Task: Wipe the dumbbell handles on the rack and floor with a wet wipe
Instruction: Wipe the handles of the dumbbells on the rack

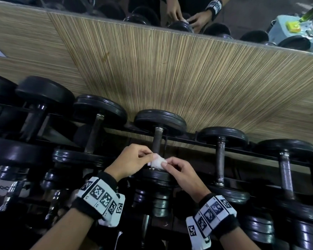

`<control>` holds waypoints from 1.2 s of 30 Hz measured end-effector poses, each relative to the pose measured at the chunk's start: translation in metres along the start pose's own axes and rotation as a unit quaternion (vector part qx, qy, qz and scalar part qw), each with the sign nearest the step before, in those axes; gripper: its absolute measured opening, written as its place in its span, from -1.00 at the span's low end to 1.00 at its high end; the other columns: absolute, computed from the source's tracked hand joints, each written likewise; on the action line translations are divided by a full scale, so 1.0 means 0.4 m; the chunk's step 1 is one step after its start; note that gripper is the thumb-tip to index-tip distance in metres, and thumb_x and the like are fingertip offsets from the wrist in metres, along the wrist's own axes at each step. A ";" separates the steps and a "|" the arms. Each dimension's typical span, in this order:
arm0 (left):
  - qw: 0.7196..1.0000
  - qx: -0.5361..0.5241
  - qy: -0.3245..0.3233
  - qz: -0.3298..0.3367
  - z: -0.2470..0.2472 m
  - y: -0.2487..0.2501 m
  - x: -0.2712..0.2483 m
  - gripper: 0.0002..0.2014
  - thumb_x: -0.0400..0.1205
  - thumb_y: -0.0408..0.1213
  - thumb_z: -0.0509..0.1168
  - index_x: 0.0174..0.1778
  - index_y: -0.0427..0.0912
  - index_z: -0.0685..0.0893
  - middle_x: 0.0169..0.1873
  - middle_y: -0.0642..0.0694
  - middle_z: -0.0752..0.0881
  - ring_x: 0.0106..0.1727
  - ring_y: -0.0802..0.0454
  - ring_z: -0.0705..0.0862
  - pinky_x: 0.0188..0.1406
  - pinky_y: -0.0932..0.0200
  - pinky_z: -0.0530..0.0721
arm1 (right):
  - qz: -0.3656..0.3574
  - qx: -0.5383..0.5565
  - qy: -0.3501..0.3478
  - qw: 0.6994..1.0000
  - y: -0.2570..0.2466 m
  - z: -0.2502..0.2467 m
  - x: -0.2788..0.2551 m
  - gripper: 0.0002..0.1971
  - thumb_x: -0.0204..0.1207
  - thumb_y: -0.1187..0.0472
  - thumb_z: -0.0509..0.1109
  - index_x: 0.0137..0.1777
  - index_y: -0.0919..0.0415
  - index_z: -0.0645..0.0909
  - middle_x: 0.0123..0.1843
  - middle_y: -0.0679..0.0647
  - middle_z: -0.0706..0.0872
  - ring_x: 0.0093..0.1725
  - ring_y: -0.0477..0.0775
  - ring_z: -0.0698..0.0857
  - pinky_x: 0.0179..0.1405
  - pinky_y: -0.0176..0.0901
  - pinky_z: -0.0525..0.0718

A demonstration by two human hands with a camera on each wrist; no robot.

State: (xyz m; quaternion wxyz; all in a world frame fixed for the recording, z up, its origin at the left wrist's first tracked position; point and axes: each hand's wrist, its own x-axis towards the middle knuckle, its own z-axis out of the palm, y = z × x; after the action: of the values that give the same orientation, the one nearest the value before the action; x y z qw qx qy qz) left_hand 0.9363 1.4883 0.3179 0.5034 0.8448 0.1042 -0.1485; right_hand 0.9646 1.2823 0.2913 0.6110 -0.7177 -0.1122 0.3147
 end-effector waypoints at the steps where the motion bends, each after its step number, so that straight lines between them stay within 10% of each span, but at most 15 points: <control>1: 0.999 -0.025 0.032 -0.009 0.011 -0.006 -0.003 -0.82 0.67 -0.18 0.39 -0.26 0.07 0.78 -0.31 0.08 0.84 -0.16 0.21 0.81 0.06 0.26 0.67 | -0.004 0.005 0.019 1.000 0.000 0.001 0.007 -0.80 0.71 0.20 0.37 -0.03 0.35 0.71 -0.19 -0.08 0.78 -0.14 -0.17 0.71 -0.01 -0.34 0.61; 6: 0.981 -0.076 0.163 -0.068 0.068 -0.053 0.003 -0.78 0.64 0.08 0.26 -0.16 0.10 0.74 -0.31 0.22 0.82 -0.13 0.13 0.80 0.15 -0.08 0.73 | 0.056 0.170 0.178 0.968 0.026 -0.003 0.080 -0.82 0.77 0.19 0.27 0.11 0.34 0.47 -0.04 0.29 0.87 -0.09 0.23 0.86 0.04 0.17 0.75; 9: 0.968 -0.103 0.209 -0.091 0.075 -0.066 -0.003 -0.71 0.47 0.21 0.16 -0.21 0.21 0.73 -0.32 0.26 0.81 -0.12 0.08 0.80 0.10 -0.13 0.74 | 0.093 0.134 0.236 0.958 0.032 -0.013 0.130 -0.80 0.76 0.18 0.30 0.19 0.34 0.51 -0.04 0.24 0.86 -0.10 0.19 0.88 -0.14 0.05 0.83; 14: 0.967 -0.114 0.207 -0.096 0.075 -0.057 -0.013 -0.68 0.38 0.25 0.10 -0.19 0.32 0.72 -0.32 0.22 0.81 -0.14 0.05 0.80 0.09 -0.16 0.74 | 0.137 0.044 0.144 0.979 0.014 -0.017 0.221 -0.82 0.75 0.30 0.29 0.04 0.41 0.67 0.01 0.31 0.79 -0.29 0.02 0.83 -0.24 -0.10 0.83; 18: 0.966 -0.118 0.208 -0.095 0.074 -0.055 -0.012 -0.74 0.46 0.12 0.13 -0.19 0.26 0.74 -0.30 0.20 0.82 -0.19 0.04 0.80 0.02 -0.21 0.75 | 0.085 -0.052 0.093 0.991 -0.004 -0.009 0.266 -0.74 0.78 0.34 0.21 -0.01 0.43 0.70 -0.14 0.19 0.75 -0.36 -0.12 0.73 -0.33 -0.36 0.67; 28: 0.960 -0.132 0.232 -0.086 0.086 -0.062 -0.008 -0.73 0.48 0.06 0.12 -0.21 0.20 0.74 -0.34 0.17 0.81 -0.23 0.06 0.79 -0.07 -0.23 0.77 | -0.056 -0.090 0.146 0.984 0.006 0.005 0.238 -0.65 0.78 0.26 0.23 -0.29 0.26 0.58 -0.36 0.02 0.62 -0.32 -0.06 0.59 -0.21 -0.04 0.66; 32: 0.958 -0.135 0.239 -0.084 0.091 -0.070 -0.002 -0.74 0.50 0.01 0.12 -0.21 0.18 0.74 -0.34 0.16 0.81 -0.28 0.04 0.79 -0.11 -0.23 0.77 | -0.094 -0.145 0.179 0.968 -0.010 0.014 0.218 -0.71 0.74 0.32 0.23 -0.23 0.33 0.61 -0.38 0.14 0.66 -0.39 -0.04 0.58 -0.27 -0.09 0.61; 36: 0.957 -0.129 0.244 -0.085 0.096 -0.076 0.001 -0.74 0.52 -0.01 0.12 -0.22 0.16 0.75 -0.34 0.18 0.81 -0.27 0.09 0.79 -0.09 -0.19 0.77 | -0.118 -0.230 0.199 0.945 -0.018 0.033 0.212 -0.76 0.74 0.26 0.24 -0.13 0.14 0.66 -0.34 -0.14 0.66 -0.34 -0.18 0.62 -0.21 -0.20 0.63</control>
State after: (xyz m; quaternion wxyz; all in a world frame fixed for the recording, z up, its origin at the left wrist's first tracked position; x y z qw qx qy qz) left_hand 0.9211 1.4686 0.2757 0.5534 0.7710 0.3133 0.0347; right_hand 1.0244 1.3408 0.2708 0.4716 -0.8685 -0.1419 0.0563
